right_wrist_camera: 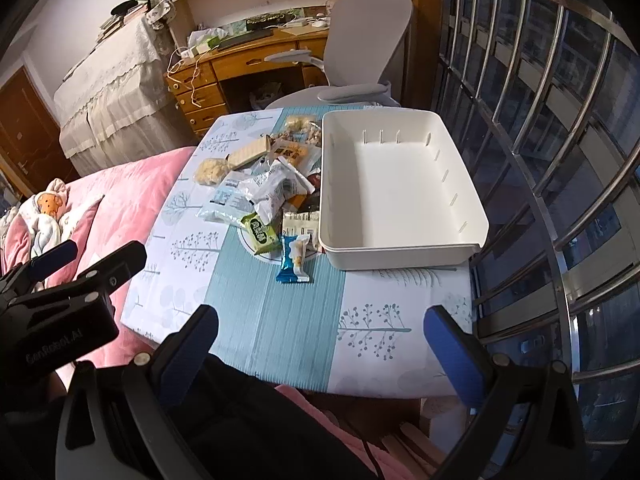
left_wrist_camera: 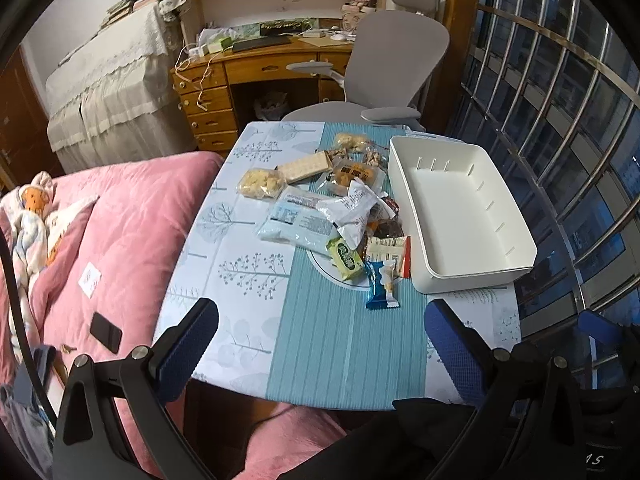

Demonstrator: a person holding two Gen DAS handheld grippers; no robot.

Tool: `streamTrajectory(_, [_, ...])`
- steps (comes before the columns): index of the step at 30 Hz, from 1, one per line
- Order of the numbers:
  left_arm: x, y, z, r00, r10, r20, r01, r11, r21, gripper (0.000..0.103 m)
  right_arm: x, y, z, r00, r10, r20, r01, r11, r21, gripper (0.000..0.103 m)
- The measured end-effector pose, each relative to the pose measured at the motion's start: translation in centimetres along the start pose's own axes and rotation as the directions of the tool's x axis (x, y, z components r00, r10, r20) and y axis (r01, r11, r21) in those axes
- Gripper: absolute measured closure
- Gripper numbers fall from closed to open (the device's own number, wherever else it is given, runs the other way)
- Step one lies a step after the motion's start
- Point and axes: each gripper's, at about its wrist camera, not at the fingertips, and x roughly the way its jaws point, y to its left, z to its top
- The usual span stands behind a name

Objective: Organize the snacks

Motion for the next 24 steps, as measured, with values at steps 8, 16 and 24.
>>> streamTrajectory(8, [0.6,0.1,0.3,1.000,0.001,-0.021,-0.001,1.000,-0.026,0.001,1.0,-0.6,0.6,0.999,0.032,-0.034,-0.032,0.999,0.008,0.000])
streamTrajectory(16, [2.7,1.2,1.8,0.998,0.018,-0.059,-0.019,1.000,-0.020,0.001,3.2,-0.6,1.8,0.993,0.067,-0.094,-0.062,0.997,0.053,0.000])
streamTrajectory(24, [6.6,2.9,4.2,0.988,-0.015,-0.155,0.021,0.999,0.038,0.001,6.3,-0.1,3.3,0.981,0.089,-0.175,-0.062,0.986,0.155,0.000])
